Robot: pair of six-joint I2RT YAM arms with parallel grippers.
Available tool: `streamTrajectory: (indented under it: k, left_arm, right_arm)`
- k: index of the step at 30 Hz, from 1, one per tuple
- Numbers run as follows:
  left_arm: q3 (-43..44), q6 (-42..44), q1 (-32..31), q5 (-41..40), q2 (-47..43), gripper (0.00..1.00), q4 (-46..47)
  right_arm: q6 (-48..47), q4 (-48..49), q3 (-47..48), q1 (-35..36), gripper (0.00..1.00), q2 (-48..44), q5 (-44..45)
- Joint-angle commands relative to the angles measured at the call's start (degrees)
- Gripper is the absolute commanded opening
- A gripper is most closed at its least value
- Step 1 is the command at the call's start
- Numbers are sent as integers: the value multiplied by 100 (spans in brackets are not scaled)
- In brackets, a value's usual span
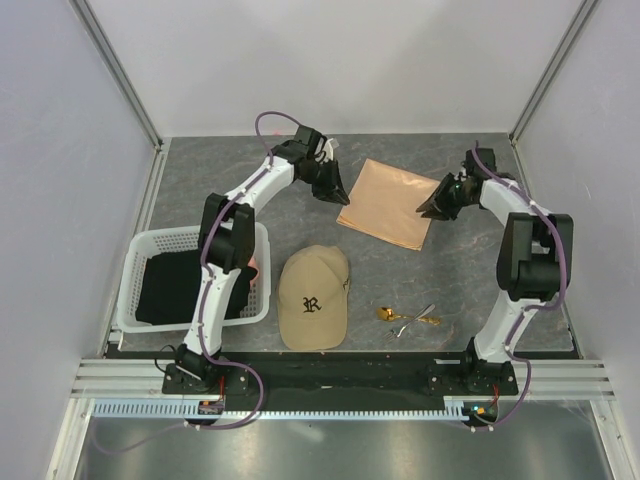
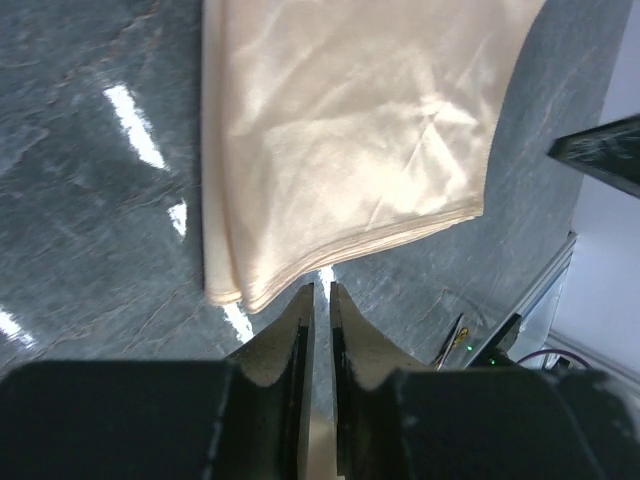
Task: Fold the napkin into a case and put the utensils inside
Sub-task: Rotate the square-folded napkin at the center of the board.
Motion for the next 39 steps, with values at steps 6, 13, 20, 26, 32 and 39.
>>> streamTrajectory:
  k: [6,13,20,26,32,39]
  left_arm:
    - [-135,104,1,153,236,17,80]
    - [-47,606,19,-242,492,16,-404]
    - [59,562,10,-225,465,16,-404]
    - [-161,571,10,-252,430,15,-413]
    - [-249,553,10,-339,412,14,-404]
    - [-179,474,10,-357,526,13,-404]
  right_arm:
    - [240,1048,-991,208,15,477,-612]
    - [565,1066,-405,-135,23,372,-1025]
    - [609,1048,739,-293,32,1107,-963]
    - [759,1189,1671,-346,29,1925,-814]
    - [706,1215,2251,-565,19,2471,-769]
    - [478,1198,2577,-856,15,2928,-699]
